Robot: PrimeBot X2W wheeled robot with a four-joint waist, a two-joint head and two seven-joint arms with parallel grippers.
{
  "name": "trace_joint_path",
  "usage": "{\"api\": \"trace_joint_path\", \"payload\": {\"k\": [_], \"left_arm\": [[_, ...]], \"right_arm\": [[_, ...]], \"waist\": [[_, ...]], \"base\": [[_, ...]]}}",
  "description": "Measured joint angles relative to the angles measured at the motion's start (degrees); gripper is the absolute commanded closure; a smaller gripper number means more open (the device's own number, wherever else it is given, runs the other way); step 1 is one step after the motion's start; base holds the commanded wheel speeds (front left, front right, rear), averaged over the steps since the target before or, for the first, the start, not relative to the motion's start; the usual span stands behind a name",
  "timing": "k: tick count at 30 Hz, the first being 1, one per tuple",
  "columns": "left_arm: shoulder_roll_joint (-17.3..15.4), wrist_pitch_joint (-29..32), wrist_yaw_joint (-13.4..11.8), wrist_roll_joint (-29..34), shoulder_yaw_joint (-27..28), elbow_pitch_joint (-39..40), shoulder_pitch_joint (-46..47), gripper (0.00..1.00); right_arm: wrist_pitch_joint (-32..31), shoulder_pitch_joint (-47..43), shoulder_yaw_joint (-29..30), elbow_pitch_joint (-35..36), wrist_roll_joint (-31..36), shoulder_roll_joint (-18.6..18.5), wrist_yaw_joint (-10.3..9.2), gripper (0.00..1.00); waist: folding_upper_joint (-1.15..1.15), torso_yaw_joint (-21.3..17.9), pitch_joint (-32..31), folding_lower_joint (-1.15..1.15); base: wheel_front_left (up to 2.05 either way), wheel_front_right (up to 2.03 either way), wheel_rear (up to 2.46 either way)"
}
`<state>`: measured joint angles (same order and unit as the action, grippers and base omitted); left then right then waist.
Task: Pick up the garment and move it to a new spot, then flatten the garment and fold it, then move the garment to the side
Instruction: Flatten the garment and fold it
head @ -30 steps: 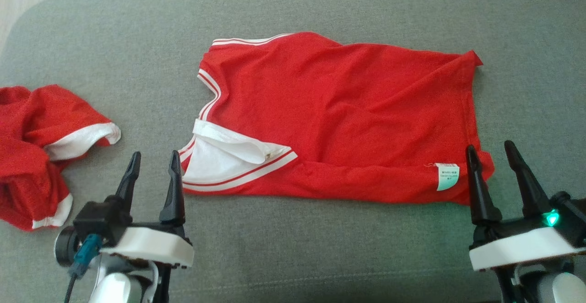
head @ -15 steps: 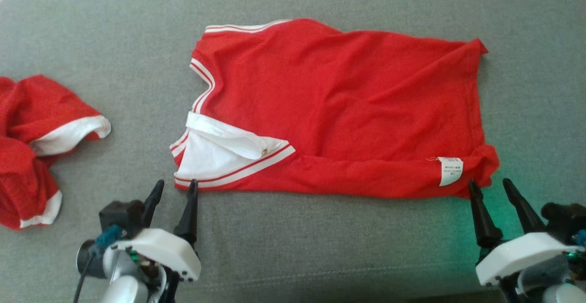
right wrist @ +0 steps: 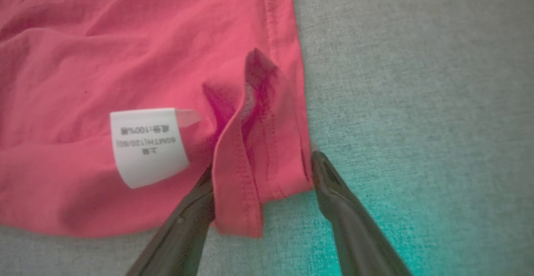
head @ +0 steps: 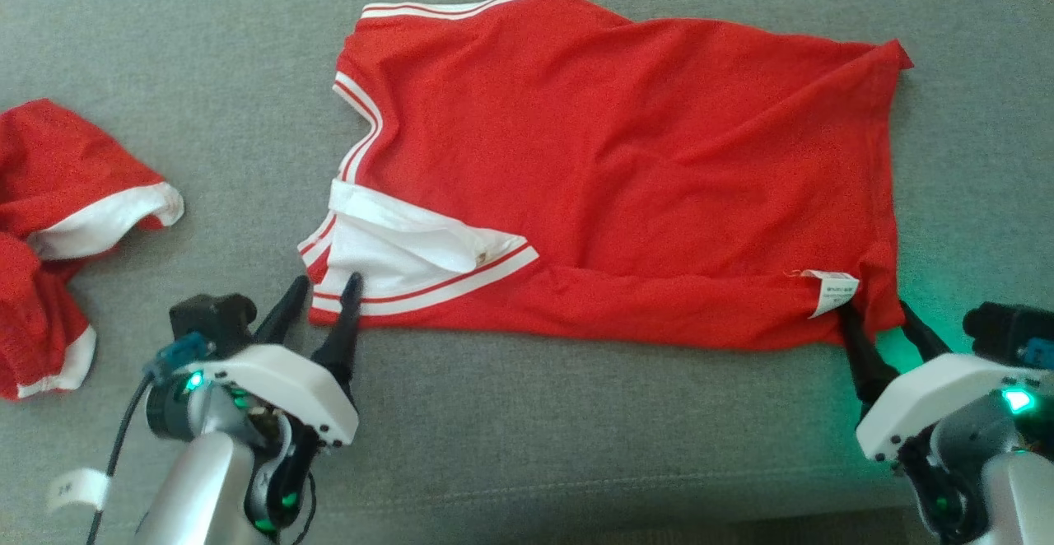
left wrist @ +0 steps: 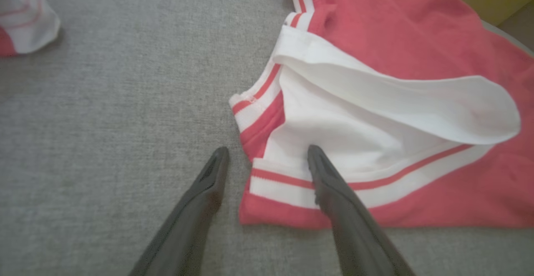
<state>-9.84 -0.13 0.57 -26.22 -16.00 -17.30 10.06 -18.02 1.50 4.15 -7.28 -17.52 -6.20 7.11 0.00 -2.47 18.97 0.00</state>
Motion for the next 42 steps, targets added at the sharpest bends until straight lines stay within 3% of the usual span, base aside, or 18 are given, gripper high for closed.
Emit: {"api": "trace_joint_path", "payload": {"k": [1,2,6,15,28,29,30,31,32,42], "left_arm": [[0.00,0.48,0.19,-0.13,-0.07,-0.12,0.27,1.00],[-0.02,0.63,0.32,-0.16,-0.05,-0.34,0.52,1.00],[-0.15,0.51,0.34,0.02,-0.19,-0.74,0.93,1.00],[-0.41,-0.55,-2.23,0.36,-0.01,3.27,-4.54,1.00],[-0.68,0.68,-4.63,-1.18,-0.20,6.61,-14.73,1.00],[-0.68,1.14,-4.68,-1.18,-0.32,6.59,-14.90,1.00],[-0.67,1.13,-4.76,-1.18,-0.37,6.59,-14.90,0.74],[-0.65,1.13,-5.11,-1.18,-0.44,6.62,-14.85,0.07],[-0.65,1.13,-5.19,-1.18,-0.46,6.67,-14.84,0.00],[-1.10,-6.65,-8.98,4.90,-0.66,12.99,-13.62,0.00]], "right_arm": [[-0.98,0.32,0.13,-0.05,-0.68,0.00,0.00,0.87],[-1.76,0.50,0.34,-0.04,-1.10,-0.03,0.00,1.00],[-1.92,0.48,1.16,0.22,-1.99,0.19,0.00,1.00],[0.44,-0.51,-0.46,3.77,-4.03,0.19,0.00,1.00],[-3.28,-12.02,2.46,5.68,-4.67,0.92,0.00,1.00],[-3.49,-12.29,2.56,5.81,-4.67,1.11,0.00,0.61],[-3.49,-12.39,2.55,5.95,-4.67,1.24,0.00,0.08],[-3.45,-12.39,2.55,6.05,-4.67,1.32,0.00,0.00],[-2.98,-12.38,2.49,6.31,-4.63,1.37,0.00,0.00],[9.94,-9.85,-0.04,16.27,1.12,-0.44,0.00,0.00]], "waist": [[0.00,0.17,0.06,0.00],[0.00,0.34,0.10,0.00],[0.00,1.00,-0.16,0.00],[0.00,2.36,-2.20,0.00],[0.00,5.16,-8.74,-0.01],[0.00,5.11,-9.01,-0.01],[0.00,5.03,-9.23,-0.01],[0.00,4.92,-9.42,0.00],[0.00,4.78,-9.56,-0.01],[0.00,3.65,-10.74,0.00]], "base": [[0.00,0.00,0.00],[0.00,0.00,0.00],[0.00,0.00,0.00],[0.00,0.00,0.00],[0.00,0.00,0.00],[0.00,0.00,0.00],[0.00,0.00,0.00],[0.00,0.00,0.00],[0.00,0.00,0.00],[0.00,0.00,0.00]]}}
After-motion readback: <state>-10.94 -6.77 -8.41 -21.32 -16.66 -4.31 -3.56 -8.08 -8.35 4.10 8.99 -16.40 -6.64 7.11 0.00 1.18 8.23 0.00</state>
